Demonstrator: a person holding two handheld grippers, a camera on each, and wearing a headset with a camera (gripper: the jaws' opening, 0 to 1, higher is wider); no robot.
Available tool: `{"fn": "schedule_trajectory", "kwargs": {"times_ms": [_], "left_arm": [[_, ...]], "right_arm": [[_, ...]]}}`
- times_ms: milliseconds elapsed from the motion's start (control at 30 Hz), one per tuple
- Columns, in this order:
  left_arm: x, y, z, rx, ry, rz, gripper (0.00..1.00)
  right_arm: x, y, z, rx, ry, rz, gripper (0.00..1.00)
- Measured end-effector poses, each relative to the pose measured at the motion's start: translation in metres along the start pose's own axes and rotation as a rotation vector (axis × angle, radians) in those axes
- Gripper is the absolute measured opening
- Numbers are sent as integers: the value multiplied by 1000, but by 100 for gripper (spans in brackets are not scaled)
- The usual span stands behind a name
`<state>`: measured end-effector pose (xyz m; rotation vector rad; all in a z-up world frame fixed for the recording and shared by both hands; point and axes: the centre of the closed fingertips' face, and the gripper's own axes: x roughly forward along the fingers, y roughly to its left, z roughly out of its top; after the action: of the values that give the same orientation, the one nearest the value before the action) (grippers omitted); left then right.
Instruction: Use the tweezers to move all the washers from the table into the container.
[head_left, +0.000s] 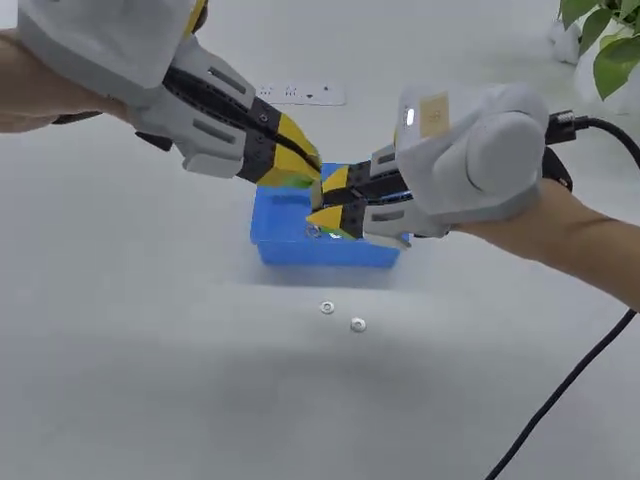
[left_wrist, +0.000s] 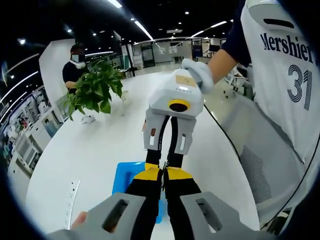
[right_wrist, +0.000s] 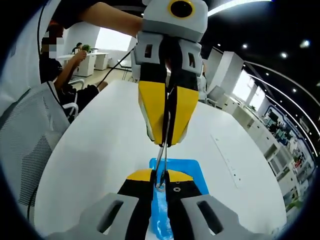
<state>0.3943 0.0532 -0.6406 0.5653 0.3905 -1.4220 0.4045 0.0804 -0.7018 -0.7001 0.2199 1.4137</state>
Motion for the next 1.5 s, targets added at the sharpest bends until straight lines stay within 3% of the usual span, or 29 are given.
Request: {"fn": "schedule_trajectory", "kwargs": {"times_ms": [367,467,500,633,700,833,1100,1500], "left_arm": [[34,39,-31,-20,10,-5,6],[41,40,-39,-31,20,-8,6],[44,39,-36,-30,25,-8,6],[51,41,-49,-60,35,-17,6],[52,37,-48,-66,33,-17,6],[56,39,-51,-75,30,-14,6],[56,39,-51,-62,30,-13,6],[41,35,-32,-21,13,11,6]], "right_arm": [[20,-26,-40,49,29,-10,10],[27,-28,-50,69,36,-4,10],[31,-28,-53,73,39,1,10],[38,-25,-63,80,51,18,10],[40,-25,-67,89,51,22,10],[43,-26,-74,103,54,18,10],[38,-23,-70,81,63,11,11],[29,-28,-58,71,46,-15,13]]}}
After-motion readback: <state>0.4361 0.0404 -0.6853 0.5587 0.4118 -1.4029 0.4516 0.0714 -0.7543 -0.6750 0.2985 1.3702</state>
